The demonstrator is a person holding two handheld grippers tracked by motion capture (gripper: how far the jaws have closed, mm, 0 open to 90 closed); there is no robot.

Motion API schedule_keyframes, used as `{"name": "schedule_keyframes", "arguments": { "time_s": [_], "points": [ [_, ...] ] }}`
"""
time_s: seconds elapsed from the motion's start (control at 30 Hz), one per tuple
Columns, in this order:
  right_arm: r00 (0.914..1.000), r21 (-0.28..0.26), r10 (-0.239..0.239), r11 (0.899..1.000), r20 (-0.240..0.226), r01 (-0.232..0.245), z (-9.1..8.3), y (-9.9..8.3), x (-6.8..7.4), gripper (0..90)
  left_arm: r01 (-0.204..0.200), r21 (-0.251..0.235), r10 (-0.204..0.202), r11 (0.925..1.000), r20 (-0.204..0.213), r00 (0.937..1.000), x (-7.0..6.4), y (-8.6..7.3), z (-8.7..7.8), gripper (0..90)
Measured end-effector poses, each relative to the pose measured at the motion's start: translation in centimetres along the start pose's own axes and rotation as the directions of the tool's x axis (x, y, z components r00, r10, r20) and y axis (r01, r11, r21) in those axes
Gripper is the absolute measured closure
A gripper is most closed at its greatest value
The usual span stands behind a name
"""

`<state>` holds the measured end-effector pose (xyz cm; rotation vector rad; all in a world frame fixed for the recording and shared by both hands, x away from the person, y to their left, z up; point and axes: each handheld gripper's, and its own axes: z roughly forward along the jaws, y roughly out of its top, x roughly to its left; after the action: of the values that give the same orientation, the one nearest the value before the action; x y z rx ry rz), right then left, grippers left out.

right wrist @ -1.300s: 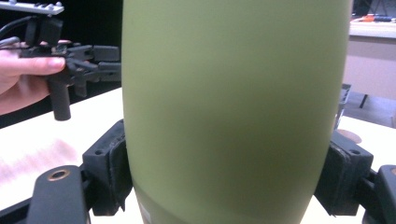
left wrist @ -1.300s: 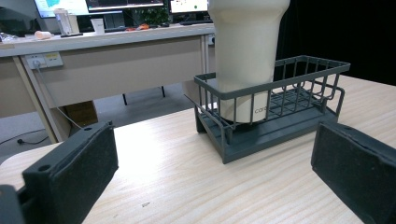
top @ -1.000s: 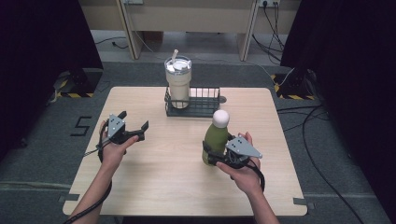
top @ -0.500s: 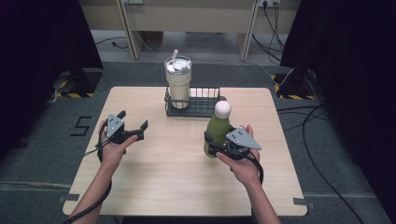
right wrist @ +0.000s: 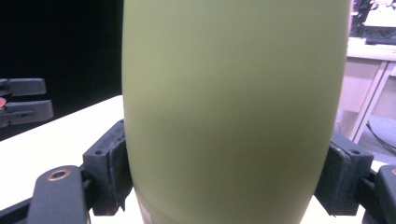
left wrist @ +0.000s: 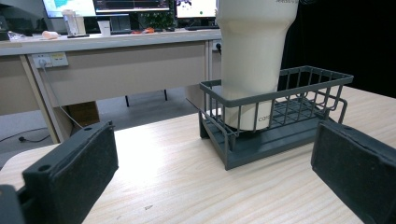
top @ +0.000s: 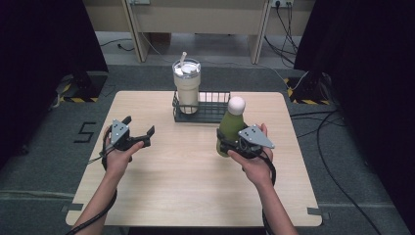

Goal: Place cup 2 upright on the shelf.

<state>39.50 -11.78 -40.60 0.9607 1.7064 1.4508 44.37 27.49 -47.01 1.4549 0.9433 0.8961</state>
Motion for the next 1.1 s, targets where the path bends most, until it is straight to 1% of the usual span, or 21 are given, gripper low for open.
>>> {"name": "schedule_keyframes", "arguments": {
  "time_s": [0.23, 0.37, 0.5, 0.7, 1.1],
  "points": [
    [0.9996, -0.014, 0.003, 1.000, 0.028, -0.002, 0.4, 0.6, -0.5, 20.8, -0.006, 0.002, 0.006, 1.0000, -0.004, 1.0000, 0.0, 0.0, 0.0, 0.0],
    [0.9994, -0.021, -0.001, 1.000, 0.035, 0.001, 0.6, 0.8, -0.7, 20.8, -0.010, 0.006, 0.010, 0.9999, -0.005, 0.9999, 0.0, -0.1, 0.0, 0.0],
    [0.9988, -0.024, 0.007, 1.000, 0.049, -0.006, 0.9, 1.0, -0.9, 20.8, -0.009, 0.002, 0.009, 1.0000, -0.007, 0.9999, 0.1, 0.0, 0.0, 0.0],
    [0.9983, -0.032, 0.011, 0.999, 0.058, -0.009, 1.2, 1.5, -1.1, 20.8, 0.000, 0.004, 0.000, 1.0000, -0.013, 0.9999, 0.3, -0.1, -0.1, 0.0],
    [0.9975, -0.036, 0.009, 0.999, 0.071, -0.006, 2.5, 2.4, -1.4, 20.8, 0.003, 0.000, -0.003, 1.0000, -0.014, 0.9999, 0.4, 0.1, -0.2, 0.0]
  ]
}}
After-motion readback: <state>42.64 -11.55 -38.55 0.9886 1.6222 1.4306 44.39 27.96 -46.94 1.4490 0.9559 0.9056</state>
